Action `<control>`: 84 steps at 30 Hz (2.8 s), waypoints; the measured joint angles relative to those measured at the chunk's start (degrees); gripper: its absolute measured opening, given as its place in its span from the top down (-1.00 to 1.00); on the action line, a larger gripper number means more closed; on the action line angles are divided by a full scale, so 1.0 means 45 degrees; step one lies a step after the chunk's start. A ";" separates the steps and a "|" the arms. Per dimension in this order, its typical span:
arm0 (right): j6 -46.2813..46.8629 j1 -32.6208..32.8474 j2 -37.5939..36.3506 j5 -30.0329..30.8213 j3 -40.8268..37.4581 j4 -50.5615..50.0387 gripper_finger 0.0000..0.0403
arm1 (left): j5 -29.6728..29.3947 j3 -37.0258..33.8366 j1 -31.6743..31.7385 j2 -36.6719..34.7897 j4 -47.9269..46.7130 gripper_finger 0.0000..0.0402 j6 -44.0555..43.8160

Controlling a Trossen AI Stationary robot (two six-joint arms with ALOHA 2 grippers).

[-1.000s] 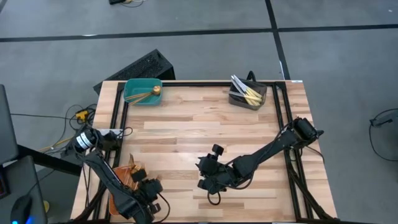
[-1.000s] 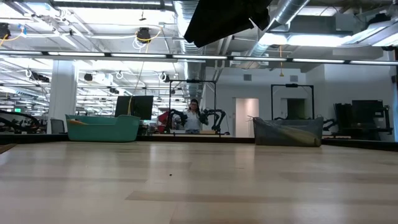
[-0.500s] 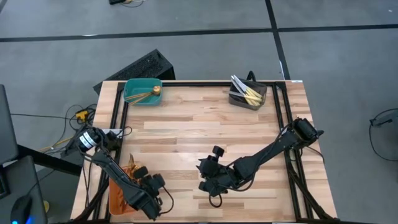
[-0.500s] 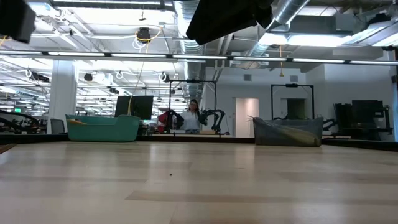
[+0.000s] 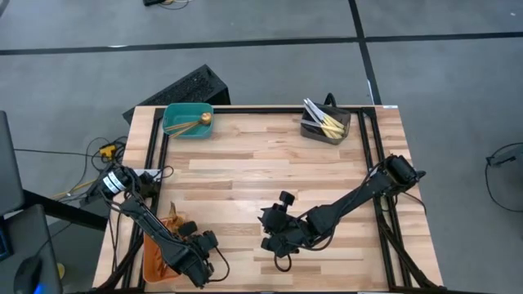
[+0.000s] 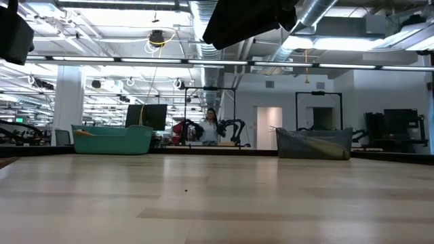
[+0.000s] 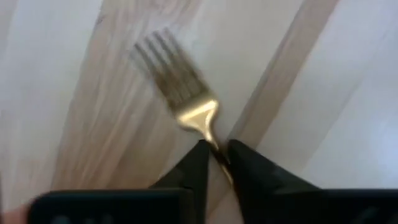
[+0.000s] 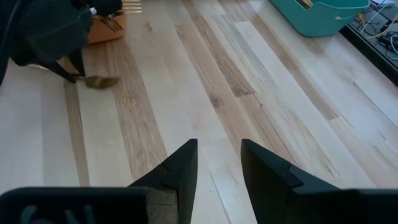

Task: Sort silverware by color (type)
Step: Put the fork into the orange bin, then return to Home Position

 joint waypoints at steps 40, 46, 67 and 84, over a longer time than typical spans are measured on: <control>-0.0350 -0.0495 -0.0416 -0.0442 0.0000 -0.0571 0.25 | -0.4726 0.2418 -0.4222 -0.0481 -0.8046 1.00 -0.9390; -0.0393 -0.0309 -0.0793 -0.0819 -0.0011 -0.1155 0.19 | -0.3941 0.1132 -0.4251 -0.0475 -0.7124 0.74 -0.9487; -0.0275 0.0414 -0.6783 0.1244 -0.5778 0.0161 0.26 | -1.0501 -0.5002 0.0723 -0.8630 0.2961 0.33 0.4881; -0.4370 -0.5290 -1.5276 -0.6336 -1.4217 0.9606 0.52 | -0.2803 -1.1288 0.8556 -1.8710 1.3022 0.52 1.7216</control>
